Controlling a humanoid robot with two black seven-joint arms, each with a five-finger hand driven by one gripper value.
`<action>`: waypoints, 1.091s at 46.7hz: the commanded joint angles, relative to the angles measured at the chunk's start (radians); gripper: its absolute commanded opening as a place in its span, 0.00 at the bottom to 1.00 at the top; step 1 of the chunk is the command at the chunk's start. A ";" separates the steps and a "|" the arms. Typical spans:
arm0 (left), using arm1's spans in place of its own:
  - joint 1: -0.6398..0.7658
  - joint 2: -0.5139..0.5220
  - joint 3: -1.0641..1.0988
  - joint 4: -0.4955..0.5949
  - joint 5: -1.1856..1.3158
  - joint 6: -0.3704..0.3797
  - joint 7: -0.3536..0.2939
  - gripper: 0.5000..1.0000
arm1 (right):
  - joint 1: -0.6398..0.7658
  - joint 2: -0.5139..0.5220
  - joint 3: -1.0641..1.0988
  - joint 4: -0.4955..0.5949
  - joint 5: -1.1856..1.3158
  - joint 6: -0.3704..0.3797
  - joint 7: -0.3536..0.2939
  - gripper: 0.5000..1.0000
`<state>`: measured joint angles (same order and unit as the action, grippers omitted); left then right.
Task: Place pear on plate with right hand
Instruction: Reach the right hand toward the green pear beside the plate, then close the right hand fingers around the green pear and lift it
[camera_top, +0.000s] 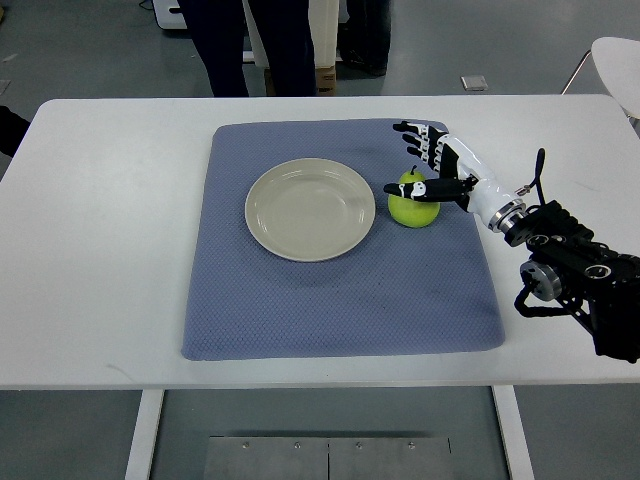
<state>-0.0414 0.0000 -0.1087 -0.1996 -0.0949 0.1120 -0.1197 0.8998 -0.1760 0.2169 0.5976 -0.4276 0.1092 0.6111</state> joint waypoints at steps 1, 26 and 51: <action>0.000 0.000 0.000 0.000 0.000 0.000 0.000 1.00 | 0.007 0.004 -0.025 -0.007 0.000 -0.028 0.000 1.00; 0.000 0.000 0.000 0.000 0.001 0.000 0.000 1.00 | 0.016 0.021 -0.131 -0.056 -0.005 -0.085 0.000 1.00; 0.000 0.000 0.001 0.000 0.000 0.000 0.000 1.00 | 0.021 0.026 -0.237 -0.071 -0.007 -0.091 0.000 0.99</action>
<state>-0.0414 0.0000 -0.1089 -0.1992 -0.0949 0.1120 -0.1195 0.9196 -0.1503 -0.0039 0.5258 -0.4342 0.0184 0.6108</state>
